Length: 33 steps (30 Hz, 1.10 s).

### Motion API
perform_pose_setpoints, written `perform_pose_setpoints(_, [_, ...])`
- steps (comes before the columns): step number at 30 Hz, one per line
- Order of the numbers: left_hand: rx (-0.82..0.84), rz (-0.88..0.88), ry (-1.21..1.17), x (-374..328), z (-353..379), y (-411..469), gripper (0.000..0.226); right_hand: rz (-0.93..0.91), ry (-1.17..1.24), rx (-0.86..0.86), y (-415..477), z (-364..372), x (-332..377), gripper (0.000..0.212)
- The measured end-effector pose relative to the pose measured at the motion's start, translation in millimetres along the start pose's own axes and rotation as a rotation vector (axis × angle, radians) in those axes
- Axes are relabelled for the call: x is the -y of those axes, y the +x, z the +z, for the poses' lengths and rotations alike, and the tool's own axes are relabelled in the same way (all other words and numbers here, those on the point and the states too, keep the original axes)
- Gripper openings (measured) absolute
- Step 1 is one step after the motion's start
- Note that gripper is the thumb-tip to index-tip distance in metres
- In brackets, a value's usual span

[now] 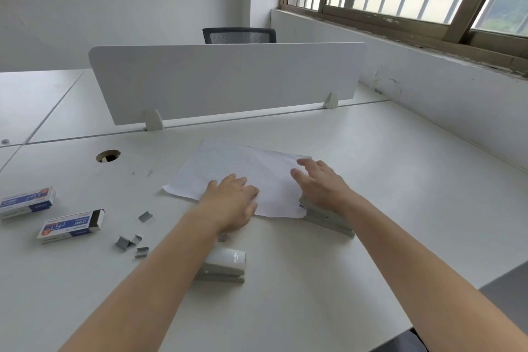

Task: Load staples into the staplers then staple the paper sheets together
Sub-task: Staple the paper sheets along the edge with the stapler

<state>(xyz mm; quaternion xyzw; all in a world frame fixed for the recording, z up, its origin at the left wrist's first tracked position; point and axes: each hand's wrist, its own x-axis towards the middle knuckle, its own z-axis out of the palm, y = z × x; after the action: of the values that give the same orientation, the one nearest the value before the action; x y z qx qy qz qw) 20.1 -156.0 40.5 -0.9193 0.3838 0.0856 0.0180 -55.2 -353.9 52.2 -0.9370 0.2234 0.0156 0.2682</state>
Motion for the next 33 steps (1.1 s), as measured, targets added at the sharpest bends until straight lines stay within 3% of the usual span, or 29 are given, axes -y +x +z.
perform_pose_setpoints(3, [-0.015, -0.002, -0.031, -1.8, 6.4, 2.1, 0.046, -0.003, -0.154, 0.051, -1.0, 6.2, 2.4, 0.073])
perform_pose_setpoints(6, [-0.039, 0.005, -0.059, -1.7, 9.3, 2.3, 0.046, 0.008, -0.155, 0.036, 1.1, 9.6, 1.5, 0.061])
perform_pose_setpoints(20, [-0.016, -0.01, -0.067, 0.4, 11.6, 5.6, 0.046, 0.038, -0.397, -0.02, 11.3, 24.4, 2.5, 0.063])
perform_pose_setpoints(29, [-0.004, -0.023, -0.059, -2.3, 7.5, 4.9, 0.047, 0.038, -0.331, -0.023, 7.2, 19.1, 6.0, 0.062])
perform_pose_setpoints(33, [-0.001, -0.029, -0.062, -3.5, 5.0, 2.2, 0.048, 0.05, 0.004, -0.098, 3.8, -2.1, 4.0, 0.054])
